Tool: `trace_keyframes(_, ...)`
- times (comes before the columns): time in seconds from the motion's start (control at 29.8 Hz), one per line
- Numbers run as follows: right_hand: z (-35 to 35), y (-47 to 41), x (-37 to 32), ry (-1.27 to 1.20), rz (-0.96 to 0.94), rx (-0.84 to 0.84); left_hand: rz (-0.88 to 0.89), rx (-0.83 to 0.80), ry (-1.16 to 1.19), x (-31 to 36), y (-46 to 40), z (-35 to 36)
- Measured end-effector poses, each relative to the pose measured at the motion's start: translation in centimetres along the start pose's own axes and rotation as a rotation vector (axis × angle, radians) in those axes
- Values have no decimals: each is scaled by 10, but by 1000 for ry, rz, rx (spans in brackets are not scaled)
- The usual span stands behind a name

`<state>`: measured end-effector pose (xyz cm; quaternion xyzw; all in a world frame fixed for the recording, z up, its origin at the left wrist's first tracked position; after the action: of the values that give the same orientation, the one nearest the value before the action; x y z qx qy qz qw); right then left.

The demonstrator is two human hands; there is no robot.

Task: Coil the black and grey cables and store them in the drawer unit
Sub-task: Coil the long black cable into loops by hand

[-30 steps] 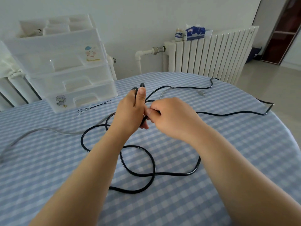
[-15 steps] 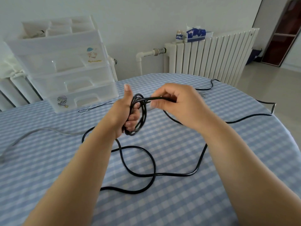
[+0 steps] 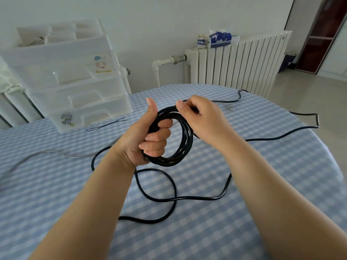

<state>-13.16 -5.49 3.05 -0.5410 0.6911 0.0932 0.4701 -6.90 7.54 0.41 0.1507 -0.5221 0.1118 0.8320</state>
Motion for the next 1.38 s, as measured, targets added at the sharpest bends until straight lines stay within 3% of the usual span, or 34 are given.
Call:
trace_keyframes(0.07,3,-2,9,-293,148,-127,25,-32,41,2,1,0)
trace_keyframes(0.13,12,2,13,-633,312,-366,34,-2,44,3,1,-1)
trace_keyframes(0.2,19,8,13,-746,374,-492,33,89,5,3,1,-2)
trace_keyframes(0.4,37,10,12,-753,446,-313,82,423,-240,6,4,-12)
trace_keyframes(0.6,37,11,12,-786,460,-242,107,562,-375,2,-2,0)
trace_keyframes(0.71,35,9,14,-830,474,-191,91,506,-319,-1,-5,1)
trace_keyframes(0.84,33,9,11,-823,445,-161,22,243,-102,-4,-5,3)
trace_keyframes(0.94,30,10,9,-854,453,-94,97,136,-151,-2,-2,8)
trace_keyframes(1.04,27,10,11,-879,469,-11,144,207,-278,-2,-2,13)
trace_keyframes(1.18,30,11,11,-838,441,-33,119,274,-125,-2,-2,13)
trace_keyframes(1.38,17,-2,18,-440,139,-90,111,338,62,6,0,-7)
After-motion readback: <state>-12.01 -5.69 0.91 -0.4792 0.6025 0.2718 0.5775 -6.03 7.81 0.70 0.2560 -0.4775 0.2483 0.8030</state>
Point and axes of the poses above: each hand's wrist, its own y-axis away from the middle knuckle, its own z-axis out of the palm, x = y × z, the point moved 4 cm from there along -y, towards the middle knuckle, and after that the axes turned 4 degrees about -y, right-handed, at the moved point
